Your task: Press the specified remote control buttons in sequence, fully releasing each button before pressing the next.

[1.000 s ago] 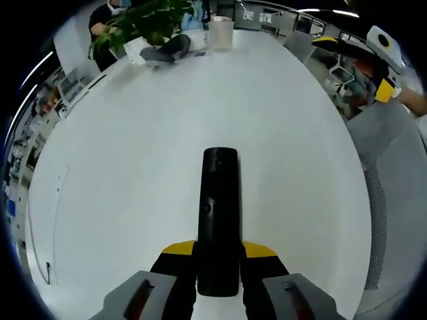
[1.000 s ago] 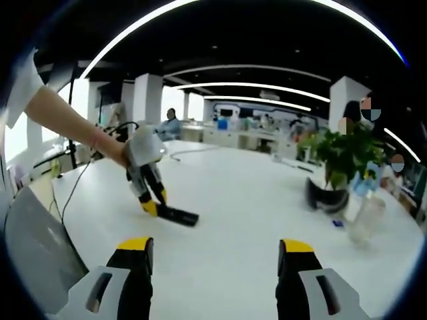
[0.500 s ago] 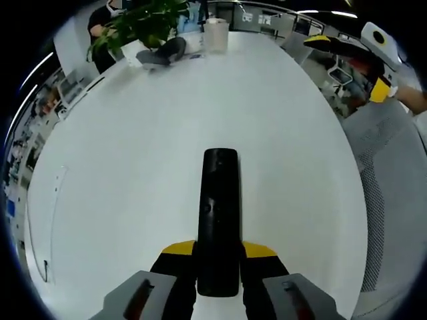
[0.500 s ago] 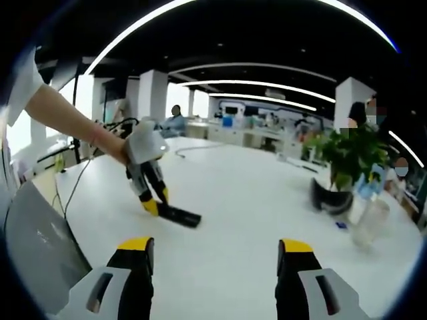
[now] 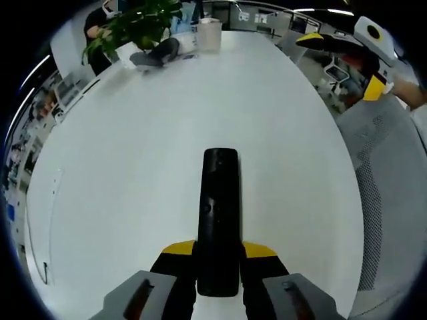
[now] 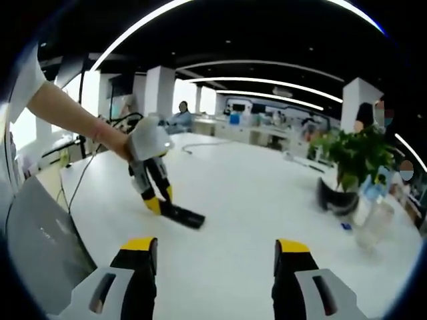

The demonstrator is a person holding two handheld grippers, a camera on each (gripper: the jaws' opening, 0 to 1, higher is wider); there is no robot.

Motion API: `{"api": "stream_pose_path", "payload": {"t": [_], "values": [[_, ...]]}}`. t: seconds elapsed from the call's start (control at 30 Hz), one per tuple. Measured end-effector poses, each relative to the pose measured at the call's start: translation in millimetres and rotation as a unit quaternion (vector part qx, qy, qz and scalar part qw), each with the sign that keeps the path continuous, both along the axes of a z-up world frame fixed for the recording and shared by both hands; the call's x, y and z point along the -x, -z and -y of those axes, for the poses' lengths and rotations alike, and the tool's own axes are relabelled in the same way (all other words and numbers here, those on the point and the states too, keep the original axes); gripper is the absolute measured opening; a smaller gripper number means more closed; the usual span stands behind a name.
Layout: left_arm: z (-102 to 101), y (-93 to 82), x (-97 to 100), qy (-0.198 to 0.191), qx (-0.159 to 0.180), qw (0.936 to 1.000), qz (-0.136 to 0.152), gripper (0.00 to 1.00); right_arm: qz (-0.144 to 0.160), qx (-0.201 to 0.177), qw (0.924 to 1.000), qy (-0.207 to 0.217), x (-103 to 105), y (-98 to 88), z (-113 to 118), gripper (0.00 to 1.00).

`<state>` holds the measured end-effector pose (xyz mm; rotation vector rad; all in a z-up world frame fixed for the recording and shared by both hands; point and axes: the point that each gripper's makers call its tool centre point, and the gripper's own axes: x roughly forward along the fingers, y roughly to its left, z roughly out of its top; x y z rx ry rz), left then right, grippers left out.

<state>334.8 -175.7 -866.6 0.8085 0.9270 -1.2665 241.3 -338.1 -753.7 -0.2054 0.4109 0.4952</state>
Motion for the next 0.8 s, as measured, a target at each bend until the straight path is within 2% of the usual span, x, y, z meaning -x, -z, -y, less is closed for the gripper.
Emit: {"api": "stream_pose_path", "payload": {"t": [0.8], "values": [[2, -0.3, 24.6, 0.012, 0.007, 0.9999, 0.000, 0.24, -0.010, 0.012, 0.9995, -0.029, 4, 4.5, -11, 0.65]]}}
